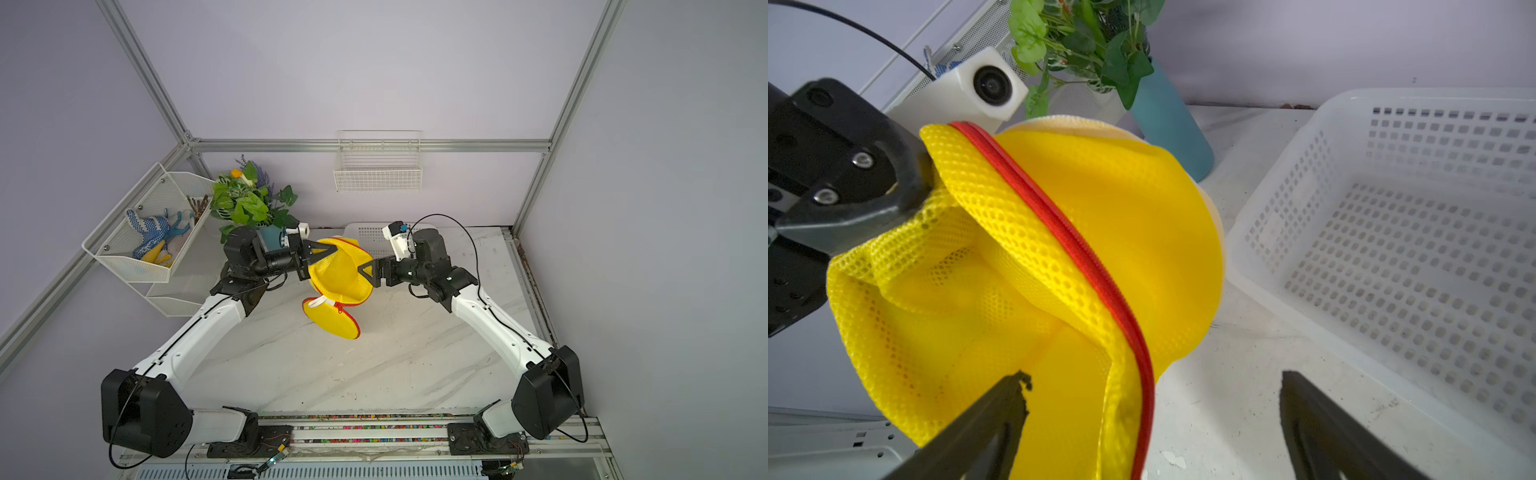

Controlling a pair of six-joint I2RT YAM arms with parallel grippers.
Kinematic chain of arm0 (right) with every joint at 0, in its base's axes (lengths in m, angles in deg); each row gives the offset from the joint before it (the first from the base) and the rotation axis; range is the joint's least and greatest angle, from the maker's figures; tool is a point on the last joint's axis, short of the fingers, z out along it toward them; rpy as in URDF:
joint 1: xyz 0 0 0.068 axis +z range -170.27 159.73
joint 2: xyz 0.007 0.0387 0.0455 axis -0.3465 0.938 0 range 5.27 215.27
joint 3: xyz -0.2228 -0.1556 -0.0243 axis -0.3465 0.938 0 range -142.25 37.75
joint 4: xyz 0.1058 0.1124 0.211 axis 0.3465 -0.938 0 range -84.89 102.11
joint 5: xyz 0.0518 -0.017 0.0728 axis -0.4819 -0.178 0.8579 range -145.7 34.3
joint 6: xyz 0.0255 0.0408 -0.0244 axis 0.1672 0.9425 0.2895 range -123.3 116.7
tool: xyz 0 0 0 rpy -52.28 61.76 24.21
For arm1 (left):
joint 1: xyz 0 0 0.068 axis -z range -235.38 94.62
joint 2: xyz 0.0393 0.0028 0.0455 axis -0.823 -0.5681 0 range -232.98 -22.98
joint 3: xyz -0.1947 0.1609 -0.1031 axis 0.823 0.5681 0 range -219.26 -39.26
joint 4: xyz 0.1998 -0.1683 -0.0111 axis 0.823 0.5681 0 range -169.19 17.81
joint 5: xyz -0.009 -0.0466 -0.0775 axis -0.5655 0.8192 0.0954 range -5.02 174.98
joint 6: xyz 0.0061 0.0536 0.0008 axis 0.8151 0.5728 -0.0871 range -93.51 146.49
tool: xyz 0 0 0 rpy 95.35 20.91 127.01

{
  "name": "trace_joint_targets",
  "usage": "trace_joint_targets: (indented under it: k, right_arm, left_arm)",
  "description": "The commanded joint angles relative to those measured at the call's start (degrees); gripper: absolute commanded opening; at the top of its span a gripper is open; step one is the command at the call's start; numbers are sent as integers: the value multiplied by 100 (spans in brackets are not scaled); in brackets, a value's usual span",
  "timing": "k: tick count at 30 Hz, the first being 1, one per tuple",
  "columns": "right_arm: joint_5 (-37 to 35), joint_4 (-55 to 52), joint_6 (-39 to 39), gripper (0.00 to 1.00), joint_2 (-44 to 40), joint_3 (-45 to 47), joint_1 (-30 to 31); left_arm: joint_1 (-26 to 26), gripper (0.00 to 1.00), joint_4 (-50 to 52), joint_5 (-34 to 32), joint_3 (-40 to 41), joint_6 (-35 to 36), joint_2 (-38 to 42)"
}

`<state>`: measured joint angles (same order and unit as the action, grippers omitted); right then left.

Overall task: Turn the laundry bag inside out
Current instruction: Turn over the laundry bag.

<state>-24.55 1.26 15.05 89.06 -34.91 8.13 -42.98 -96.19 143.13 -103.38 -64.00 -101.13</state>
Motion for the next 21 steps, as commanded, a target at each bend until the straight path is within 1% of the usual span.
trace_joint_targets:
  k: [1, 5, 8, 9, 10, 11, 12, 14, 15, 18, 19, 21]
  right_arm:
    - [292, 1344, 227, 99, 191, 266, 43]
    - [799, 2236, 637, 99, 707, 405, 74]
    - [1107, 3219, 1150, 99, 844, 699, 101]
    - [1254, 3433, 1310, 96, 869, 719, 101]
    - [1423, 3513, 1418, 91, 884, 693, 105]
    - [1661, 3526, 1553, 77, 898, 626, 96]
    - [1890, 3423, 1652, 56, 882, 546, 77]
    - [2114, 3175, 1832, 26, 728, 487, 3]
    - [2196, 3136, 1969, 18, 574, 515, -40]
    - [2404, 2922, 2307, 3, 120, 493, -82]
    - [2465, 2884, 2427, 0, 15, 467, -96]
    - [2617, 2977, 2816, 0, -178, 464, -111]
  left_arm:
    - [92, 0, -370, -88, -646, -258, 89]
    - [153, 0, -603, -161, -655, -480, 46]
    - [148, 0, -775, -222, -644, -613, 37]
    - [148, 0, -795, -219, -633, -627, 37]
    - [148, 0, -801, -227, -614, -618, 37]
    - [153, 0, -821, -233, -575, -604, 37]
    - [128, 0, -812, -231, -538, -565, 37]
    - [63, 0, -733, -240, -440, -402, 45]
    - [16, 0, -683, -258, -361, -292, 45]
    - [-80, 0, -531, -277, -162, 78, -27]
    - [-101, 0, -410, -263, -139, 238, -69]
    - [-114, 0, -256, -301, -75, 562, -174]
